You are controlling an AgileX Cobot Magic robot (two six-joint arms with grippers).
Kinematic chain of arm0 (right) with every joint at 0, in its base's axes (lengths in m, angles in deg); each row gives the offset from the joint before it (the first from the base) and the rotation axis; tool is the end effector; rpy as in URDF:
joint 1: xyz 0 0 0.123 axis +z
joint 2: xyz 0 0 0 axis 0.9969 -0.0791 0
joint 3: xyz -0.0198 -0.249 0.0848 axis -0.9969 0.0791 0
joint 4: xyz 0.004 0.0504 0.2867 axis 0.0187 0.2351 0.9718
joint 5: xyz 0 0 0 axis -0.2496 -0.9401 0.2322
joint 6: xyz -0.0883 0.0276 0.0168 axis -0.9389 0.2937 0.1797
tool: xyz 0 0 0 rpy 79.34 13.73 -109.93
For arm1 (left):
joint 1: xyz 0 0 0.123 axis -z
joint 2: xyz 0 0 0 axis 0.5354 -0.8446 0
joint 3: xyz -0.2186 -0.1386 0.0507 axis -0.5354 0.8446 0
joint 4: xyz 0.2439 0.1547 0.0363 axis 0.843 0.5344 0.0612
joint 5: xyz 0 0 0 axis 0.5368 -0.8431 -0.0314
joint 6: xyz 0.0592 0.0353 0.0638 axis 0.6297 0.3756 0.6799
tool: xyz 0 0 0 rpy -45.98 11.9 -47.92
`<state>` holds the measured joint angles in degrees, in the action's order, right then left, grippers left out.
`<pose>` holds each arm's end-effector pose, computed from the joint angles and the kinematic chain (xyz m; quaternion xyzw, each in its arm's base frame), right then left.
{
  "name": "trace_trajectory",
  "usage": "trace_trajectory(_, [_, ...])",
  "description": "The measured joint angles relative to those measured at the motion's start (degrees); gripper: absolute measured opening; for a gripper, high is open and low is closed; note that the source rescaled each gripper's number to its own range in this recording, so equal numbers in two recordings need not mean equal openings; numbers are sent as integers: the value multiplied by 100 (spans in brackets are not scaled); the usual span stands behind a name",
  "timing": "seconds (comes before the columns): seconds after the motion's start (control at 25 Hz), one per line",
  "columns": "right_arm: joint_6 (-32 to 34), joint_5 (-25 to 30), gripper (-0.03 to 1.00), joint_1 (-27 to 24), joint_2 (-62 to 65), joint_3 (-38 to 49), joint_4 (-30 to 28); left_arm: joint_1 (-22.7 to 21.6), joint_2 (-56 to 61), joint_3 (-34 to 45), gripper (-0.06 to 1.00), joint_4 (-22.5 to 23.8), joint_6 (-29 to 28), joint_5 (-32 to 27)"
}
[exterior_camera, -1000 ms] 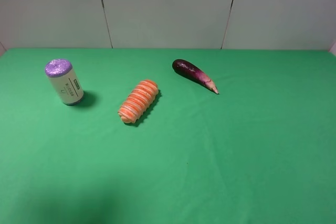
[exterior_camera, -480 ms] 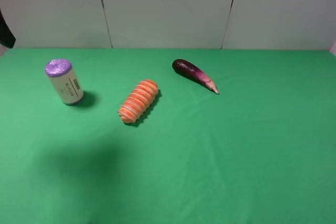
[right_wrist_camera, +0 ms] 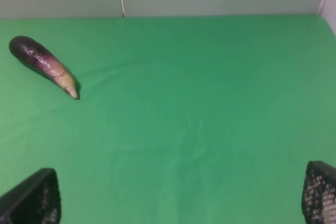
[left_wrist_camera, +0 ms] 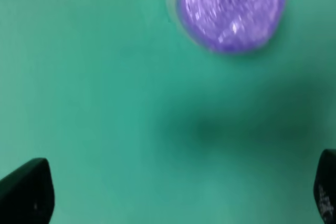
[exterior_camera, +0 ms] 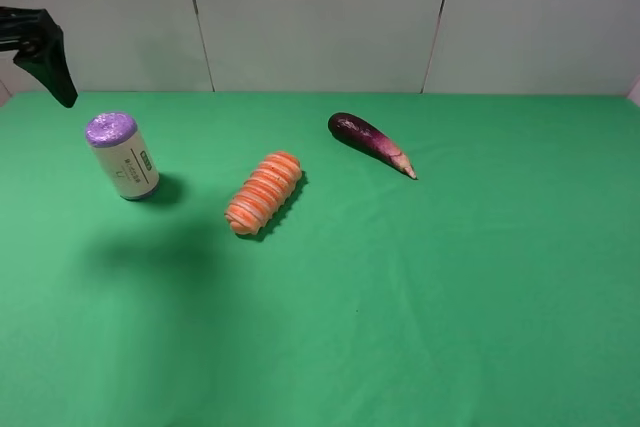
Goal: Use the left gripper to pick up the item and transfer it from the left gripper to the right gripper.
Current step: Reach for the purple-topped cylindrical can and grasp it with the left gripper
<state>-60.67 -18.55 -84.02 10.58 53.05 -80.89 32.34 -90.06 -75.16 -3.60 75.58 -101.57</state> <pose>0.0553 0.0001 0.2988 0.0022 0.8410 0.0067 0.5410 0.3659 -0.0024 0.2525 -0.0103 0.9896 -0.0154 0.1425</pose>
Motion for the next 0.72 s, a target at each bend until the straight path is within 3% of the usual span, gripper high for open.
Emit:
trace_trajectory(0.4, [0, 0, 100, 0, 0, 0, 0, 604, -1306, -965, 100, 287, -188, 4])
trace_trajectory(0.72, [0, 0, 100, 0, 0, 0, 0, 852, -1773, -1097, 100, 494, -411, 11])
